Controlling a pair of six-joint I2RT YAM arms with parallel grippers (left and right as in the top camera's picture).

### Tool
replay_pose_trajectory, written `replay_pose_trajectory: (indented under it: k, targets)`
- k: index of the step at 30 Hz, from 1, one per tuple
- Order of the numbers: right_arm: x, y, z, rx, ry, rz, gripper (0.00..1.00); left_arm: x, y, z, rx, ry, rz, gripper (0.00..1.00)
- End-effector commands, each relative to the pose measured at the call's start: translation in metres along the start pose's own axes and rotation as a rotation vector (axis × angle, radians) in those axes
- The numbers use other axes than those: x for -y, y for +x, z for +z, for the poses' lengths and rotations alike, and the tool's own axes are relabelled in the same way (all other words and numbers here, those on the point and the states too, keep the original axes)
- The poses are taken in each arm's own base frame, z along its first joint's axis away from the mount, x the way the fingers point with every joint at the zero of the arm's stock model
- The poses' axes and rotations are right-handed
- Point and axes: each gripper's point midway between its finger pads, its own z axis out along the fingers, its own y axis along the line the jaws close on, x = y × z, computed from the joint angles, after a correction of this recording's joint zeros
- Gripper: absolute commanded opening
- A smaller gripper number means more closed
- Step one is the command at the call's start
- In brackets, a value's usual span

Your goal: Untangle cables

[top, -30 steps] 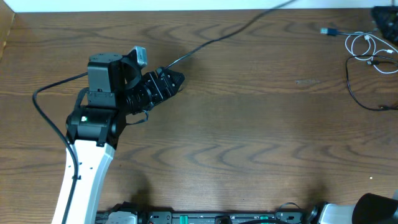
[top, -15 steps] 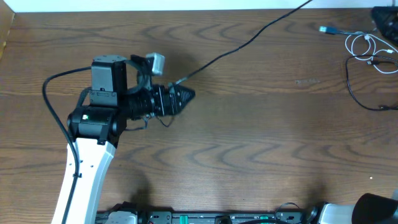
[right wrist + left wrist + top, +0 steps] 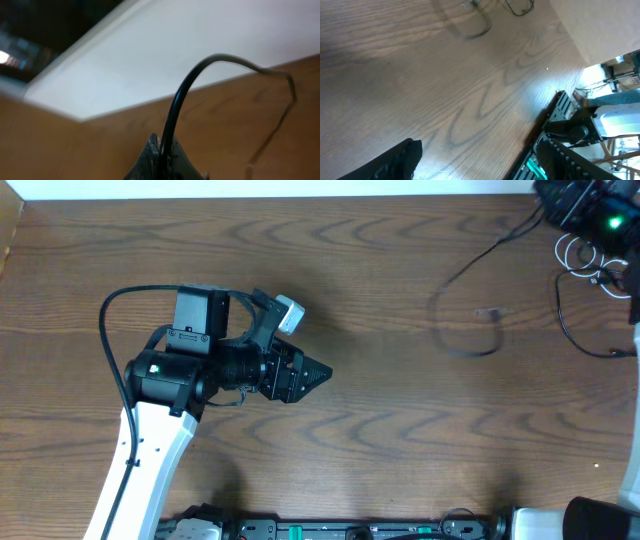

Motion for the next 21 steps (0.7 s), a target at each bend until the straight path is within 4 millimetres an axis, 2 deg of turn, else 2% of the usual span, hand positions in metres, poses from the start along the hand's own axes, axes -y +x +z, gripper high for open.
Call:
replay_pose_trajectory:
  k: [1, 4, 10, 13, 15, 18, 21]
  targets:
    - [0.015, -0.06, -0.042, 0.201, 0.088, 0.042, 0.01, 0.0, -0.006, -0.003, 0.009, -0.017, 0.043, 0.79]
    - [0.018, -0.103, -0.089, 0.335, 0.116, 0.041, 0.01, 0.0, -0.007, -0.003, 0.012, -0.018, 0.047, 0.79]
    - [0.029, -0.161, -0.183, 0.578, 0.212, 0.049, 0.01, -0.001, -0.01, -0.003, 0.025, -0.019, 0.06, 0.79]
    - [0.037, -0.175, -0.214, 0.662, 0.237, 0.084, 0.01, -0.001, -0.011, -0.003, 0.029, -0.02, 0.065, 0.79]
    - [0.046, -0.179, -0.227, 0.698, 0.253, 0.125, 0.01, -0.001, -0.012, -0.003, 0.031, -0.02, 0.066, 0.79]
    - [0.061, -0.182, -0.241, 0.73, 0.286, 0.165, 0.01, -0.001, -0.012, -0.003, 0.031, -0.02, 0.066, 0.79]
    - [0.088, -0.178, -0.251, 0.753, 0.399, 0.206, 0.01, -0.001, -0.012, -0.003, 0.031, -0.02, 0.066, 0.79]
